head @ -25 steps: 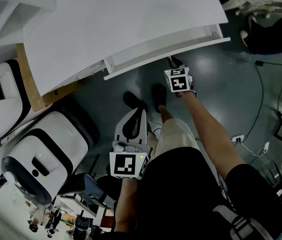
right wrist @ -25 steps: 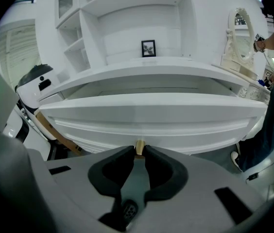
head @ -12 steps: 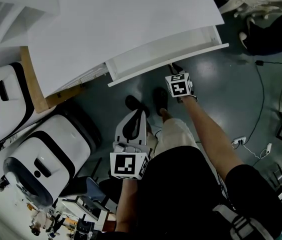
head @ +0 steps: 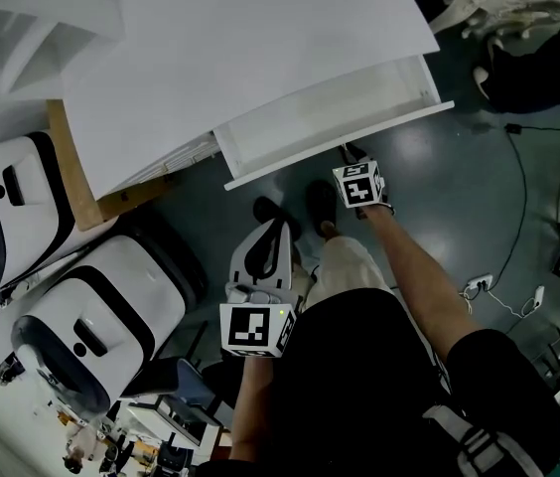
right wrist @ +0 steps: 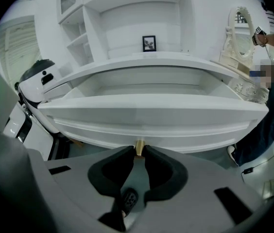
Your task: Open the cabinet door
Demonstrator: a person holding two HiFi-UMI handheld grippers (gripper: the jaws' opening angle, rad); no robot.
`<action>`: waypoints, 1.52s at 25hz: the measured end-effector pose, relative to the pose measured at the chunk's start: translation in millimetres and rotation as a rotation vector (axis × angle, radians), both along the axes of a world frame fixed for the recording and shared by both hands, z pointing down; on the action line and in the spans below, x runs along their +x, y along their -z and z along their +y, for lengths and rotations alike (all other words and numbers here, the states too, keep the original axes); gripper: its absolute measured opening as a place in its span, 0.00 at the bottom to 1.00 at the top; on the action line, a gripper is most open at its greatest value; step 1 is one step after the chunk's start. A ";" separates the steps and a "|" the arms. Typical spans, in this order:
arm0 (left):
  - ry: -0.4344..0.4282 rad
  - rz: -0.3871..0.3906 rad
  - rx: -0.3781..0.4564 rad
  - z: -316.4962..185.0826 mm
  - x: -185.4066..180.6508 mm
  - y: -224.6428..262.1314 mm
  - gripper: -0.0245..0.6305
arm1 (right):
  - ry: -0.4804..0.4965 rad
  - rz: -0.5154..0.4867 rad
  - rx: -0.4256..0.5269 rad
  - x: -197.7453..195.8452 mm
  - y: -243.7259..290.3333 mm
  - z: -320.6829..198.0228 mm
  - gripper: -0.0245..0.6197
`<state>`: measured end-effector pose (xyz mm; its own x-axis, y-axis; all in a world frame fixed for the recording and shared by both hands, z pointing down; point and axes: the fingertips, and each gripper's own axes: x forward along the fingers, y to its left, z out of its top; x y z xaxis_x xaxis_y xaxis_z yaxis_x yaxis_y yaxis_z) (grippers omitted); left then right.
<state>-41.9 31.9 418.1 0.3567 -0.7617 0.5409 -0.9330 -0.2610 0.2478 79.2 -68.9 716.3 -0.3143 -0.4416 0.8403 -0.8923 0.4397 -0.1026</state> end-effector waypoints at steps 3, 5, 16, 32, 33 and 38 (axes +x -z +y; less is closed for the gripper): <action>-0.009 -0.003 0.007 -0.1 1.4 3.8 0.08 | 0.002 0.003 -0.004 3.6 0.2 8.6 0.17; -0.016 -0.005 0.011 1.1 2.7 5.5 0.08 | -0.001 0.002 -0.007 5.5 0.6 14.3 0.17; -0.042 -0.004 0.012 9.2 10.1 8.1 0.08 | -0.007 0.012 -0.022 15.0 0.8 38.6 0.17; -0.094 -0.004 0.039 13.8 19.8 14.1 0.08 | -0.029 0.012 -0.054 30.6 0.0 80.6 0.17; -0.098 -0.003 0.039 15.3 21.1 13.4 0.08 | -0.029 0.012 -0.055 31.3 -0.4 83.0 0.17; -0.114 0.004 0.038 24.2 27.8 11.2 0.08 | -0.026 0.010 -0.057 36.2 -0.4 96.5 0.17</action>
<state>-14.1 56.1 406.9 0.4441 -0.7359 0.5111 -0.8958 -0.3745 0.2393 115.5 27.6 716.7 -0.2945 -0.4013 0.8673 -0.9046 0.4096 -0.1176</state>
